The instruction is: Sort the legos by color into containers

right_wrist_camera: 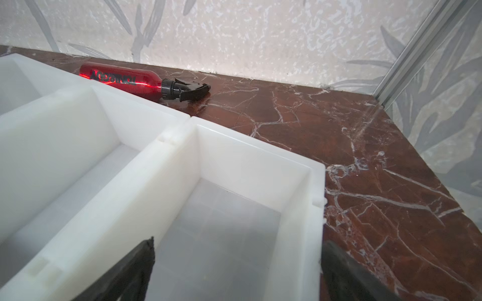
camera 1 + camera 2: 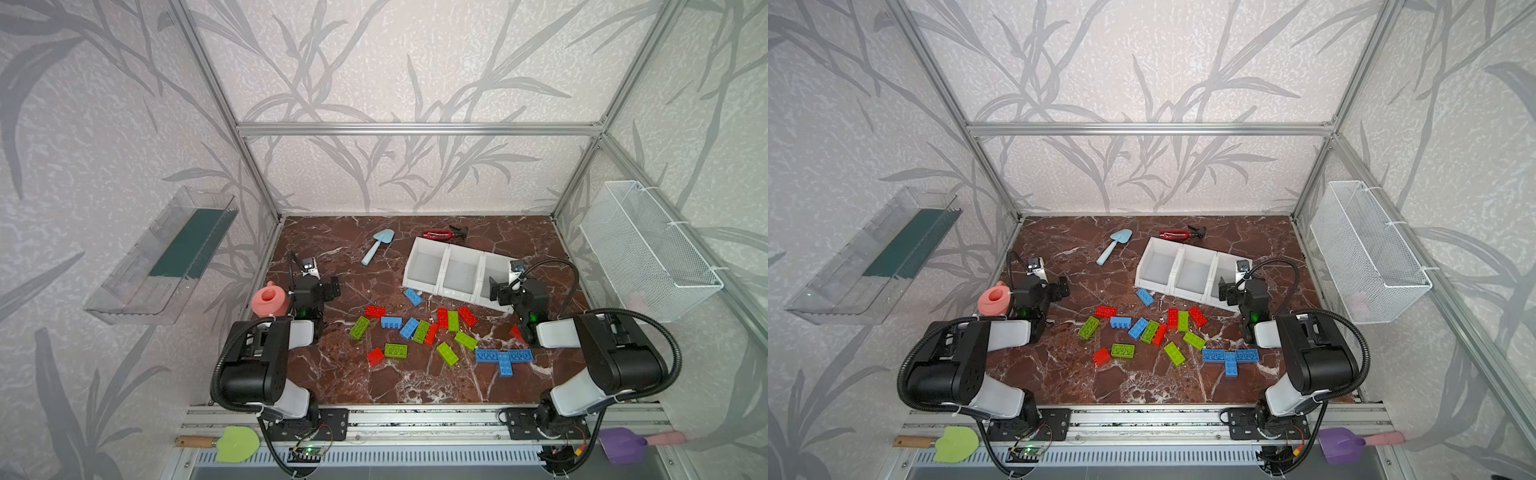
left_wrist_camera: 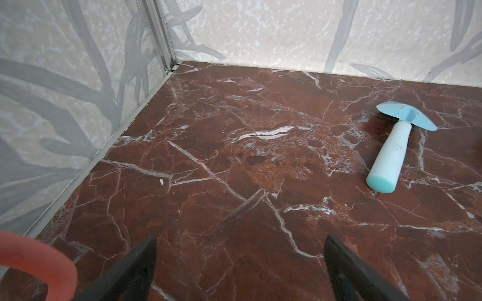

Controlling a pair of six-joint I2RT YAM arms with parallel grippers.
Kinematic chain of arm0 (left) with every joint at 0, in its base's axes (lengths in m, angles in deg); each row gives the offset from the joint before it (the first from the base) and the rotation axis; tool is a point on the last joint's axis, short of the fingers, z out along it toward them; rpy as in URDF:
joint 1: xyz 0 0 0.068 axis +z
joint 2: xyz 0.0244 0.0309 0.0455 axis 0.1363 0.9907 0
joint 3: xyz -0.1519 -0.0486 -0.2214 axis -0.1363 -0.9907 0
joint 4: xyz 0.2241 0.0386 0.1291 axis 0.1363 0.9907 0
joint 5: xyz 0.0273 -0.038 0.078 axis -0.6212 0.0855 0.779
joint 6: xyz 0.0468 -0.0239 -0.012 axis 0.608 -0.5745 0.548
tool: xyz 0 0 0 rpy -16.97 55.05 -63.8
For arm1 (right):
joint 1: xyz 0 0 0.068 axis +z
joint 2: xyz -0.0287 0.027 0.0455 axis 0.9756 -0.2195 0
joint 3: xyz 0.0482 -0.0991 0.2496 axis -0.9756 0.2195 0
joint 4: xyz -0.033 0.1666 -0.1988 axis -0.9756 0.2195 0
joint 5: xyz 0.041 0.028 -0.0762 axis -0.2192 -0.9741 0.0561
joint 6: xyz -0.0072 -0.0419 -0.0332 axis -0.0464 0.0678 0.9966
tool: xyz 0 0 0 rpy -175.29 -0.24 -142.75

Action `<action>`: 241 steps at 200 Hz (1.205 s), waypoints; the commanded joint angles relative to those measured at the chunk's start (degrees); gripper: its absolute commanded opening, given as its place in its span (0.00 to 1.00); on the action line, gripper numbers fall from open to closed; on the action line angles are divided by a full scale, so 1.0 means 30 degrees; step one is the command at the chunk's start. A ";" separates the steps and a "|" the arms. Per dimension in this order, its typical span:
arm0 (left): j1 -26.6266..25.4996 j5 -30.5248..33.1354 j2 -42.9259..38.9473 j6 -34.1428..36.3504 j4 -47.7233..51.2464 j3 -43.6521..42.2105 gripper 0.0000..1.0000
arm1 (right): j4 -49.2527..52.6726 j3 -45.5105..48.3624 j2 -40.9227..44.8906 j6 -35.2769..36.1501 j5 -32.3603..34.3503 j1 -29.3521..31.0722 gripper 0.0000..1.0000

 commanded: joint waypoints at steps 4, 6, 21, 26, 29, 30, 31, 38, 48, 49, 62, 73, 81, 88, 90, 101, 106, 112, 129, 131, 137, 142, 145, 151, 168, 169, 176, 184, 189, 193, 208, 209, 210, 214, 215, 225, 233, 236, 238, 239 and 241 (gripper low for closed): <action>0.0078 0.0042 -0.0009 0.0129 -0.0019 -0.0041 0.99 | -0.0555 0.0068 0.0071 0.0121 -0.0087 0.0053 0.99; 0.0062 0.0047 0.0004 0.0129 -0.0022 -0.0041 0.99 | -0.0532 0.0068 0.0065 0.0125 -0.0087 0.0066 0.99; 0.0057 0.0063 -0.0008 0.0129 -0.0020 -0.0056 0.99 | -0.0553 0.0073 0.0063 0.0111 -0.0087 0.0057 0.99; 0.0082 0.0062 0.0011 0.0137 -0.0004 -0.0028 0.99 | -0.0562 0.0068 0.0079 0.0114 -0.0087 0.0051 0.99; 0.0060 0.0067 0.0017 0.0130 -0.0010 -0.0054 0.99 | -0.0529 0.0082 0.0065 0.0107 -0.0087 0.0070 0.99; 0.0073 0.0053 0.0017 0.0130 -0.0002 -0.0048 0.99 | -0.0526 0.0090 0.0064 0.0121 -0.0087 0.0060 0.99; 0.0065 0.0060 0.0003 0.0129 -0.0012 -0.0045 0.99 | -0.0525 0.0079 0.0063 0.0114 -0.0087 0.0071 0.99; 0.0078 0.0066 -0.0006 0.0130 -0.0002 -0.0042 0.99 | -0.0533 0.0068 0.0088 0.0110 -0.0087 0.0052 0.99; 0.0069 0.0061 -0.0001 0.0129 -0.0015 -0.0042 0.99 | -0.0539 0.0068 0.0071 0.0110 -0.0087 0.0070 0.99; 0.0063 0.0064 -0.0006 0.0129 -0.0019 -0.0042 0.99 | -0.0531 0.0068 0.0067 0.0108 -0.0087 0.0075 0.99; 0.0069 0.0067 -0.0005 0.0130 -0.0001 -0.0041 0.99 | -0.0532 0.0068 0.0064 0.0106 -0.0114 0.0056 0.99; 0.0069 0.0067 -0.0004 0.0129 -0.0015 -0.0034 0.99 | -0.0525 0.0040 0.0063 0.0110 -0.0124 0.0058 0.99; 0.0062 0.0065 -0.0001 0.0129 -0.0027 -0.0018 0.99 | -0.0502 0.0039 0.0081 0.0106 -0.0117 0.0075 0.99; 0.0080 0.0068 0.0012 0.0129 -0.0020 -0.0012 0.99 | -0.0507 0.0039 0.0063 0.0106 -0.0117 0.0055 0.99; 0.0062 0.0068 0.0009 0.0129 -0.0008 -0.0005 0.99 | -0.0511 0.0031 0.0085 0.0106 -0.0117 0.0055 0.99; 0.0072 0.0057 0.0009 0.0144 -0.0006 -0.0026 0.99 | -0.0502 0.0039 0.0070 0.0106 -0.0117 0.0065 0.99; 0.0057 0.0053 0.0016 0.0130 -0.0005 -0.0038 0.99 | -0.0518 0.0039 0.0078 0.0106 -0.0117 0.0068 0.99; 0.0062 0.0056 0.0018 0.0129 -0.0025 -0.0032 0.99 | -0.0549 0.0067 0.0078 0.0106 -0.0117 0.0060 0.99; 0.0063 0.0041 0.0001 0.0131 -0.0022 -0.0001 0.99 | -0.0524 0.0068 0.0071 0.0078 -0.0117 0.0070 0.99; 0.0058 0.0061 -0.0008 0.0130 0.0021 -0.0002 0.99 | -0.0524 0.0068 0.0067 0.0078 -0.0117 0.0060 0.99; 0.0063 0.0040 -0.0005 0.0129 0.0035 -0.0008 0.99 | -0.0539 0.0069 0.0064 0.0084 -0.0117 0.0055 0.99; 0.0081 0.0077 0.0009 0.0131 0.0038 -0.0005 0.99 | -0.0527 0.0068 0.0063 0.0077 -0.0117 0.0049 0.99; 0.0063 0.0069 0.0017 0.0129 0.0010 0.0011 0.99 | -0.0502 0.0053 0.0070 0.0077 -0.0117 0.0051 0.99; 0.0078 0.0066 0.0012 0.0129 -0.0010 -0.0012 0.99 | -0.0374 -0.0004 0.0063 0.0049 -0.0199 -0.0017 0.99; 0.0077 0.0068 0.0014 0.0133 -0.0028 -0.0005 0.99 | -0.0398 0.0005 0.0093 -0.0463 -0.1491 -0.0724 0.99; 0.0081 0.0068 0.0001 0.0131 -0.0025 -0.0009 0.99 | -0.0402 0.0022 0.0092 -0.0471 -0.1522 -0.0732 0.99; 0.0077 0.0070 -0.0005 0.0129 -0.0023 -0.0020 0.99 | -0.0414 0.0002 0.0107 -0.0481 -0.1571 -0.0768 0.99; 0.0073 0.0068 -0.0008 0.0147 -0.0066 -0.0063 0.99 | -0.0396 0.0009 0.0096 -0.0480 -0.1553 -0.0765 0.99; 0.0064 0.0112 -0.0054 0.0160 -0.0118 -0.0088 0.99 | -0.0380 -0.0005 0.0114 -0.0443 -0.1693 -0.0754 0.99; 0.0073 0.0173 -0.0133 0.0160 0.0015 -0.0021 0.99 | -0.0273 -0.0058 0.0116 -0.0353 -0.1878 -0.0768 0.99; 0.0054 0.0269 -0.1083 0.0238 0.3035 0.1142 0.99 | -0.0400 0.0117 0.0451 -0.0154 -0.1421 -0.0476 0.99; 0.0055 0.0271 -0.1148 0.0242 0.3366 0.1283 0.99 | -0.0330 0.0122 0.0550 -0.0112 -0.1237 -0.0388 0.99; 0.0056 0.0287 -0.1224 0.0244 0.3693 0.1412 0.99 | -0.0237 0.0124 0.0643 -0.0076 -0.1058 -0.0300 0.99; 0.0005 0.0331 -0.1475 0.0288 0.4987 0.1981 0.99 | 0.0232 0.0104 0.1105 0.0109 -0.0201 0.0103 0.99; -0.0028 0.0346 -0.1520 0.0297 0.5294 0.2127 0.99 | 0.0381 0.0086 0.1170 0.0152 0.0046 0.0194 0.99; -0.0326 0.1215 -0.1869 0.0305 0.8174 0.3517 0.99 | 0.2545 -0.0392 0.2640 0.0454 0.1759 0.0960 0.99; -0.0635 0.1962 -0.2171 0.0376 1.0095 0.4390 0.99 | 0.4894 -0.1034 0.3673 0.0260 0.2758 0.1286 0.99; -0.0755 0.2213 -0.2314 0.0328 1.0763 0.4691 0.99 | 0.5606 -0.1220 0.4044 0.0140 0.3037 0.1370 0.99; -0.0820 0.2362 -0.2447 0.0296 1.1133 0.4884 0.99 | 0.6077 -0.1367 0.4281 0.0056 0.3184 0.1392 0.99; -0.0851 0.2431 -0.2519 0.0271 1.1283 0.4956 0.99 | 0.6321 -0.1455 0.4413 0.0023 0.3262 0.1410 0.99; -0.0903 0.2548 -0.2667 0.0209 1.1600 0.5075 0.99 | 0.6812 -0.1609 0.4681 -0.0039 0.3394 0.1460 0.99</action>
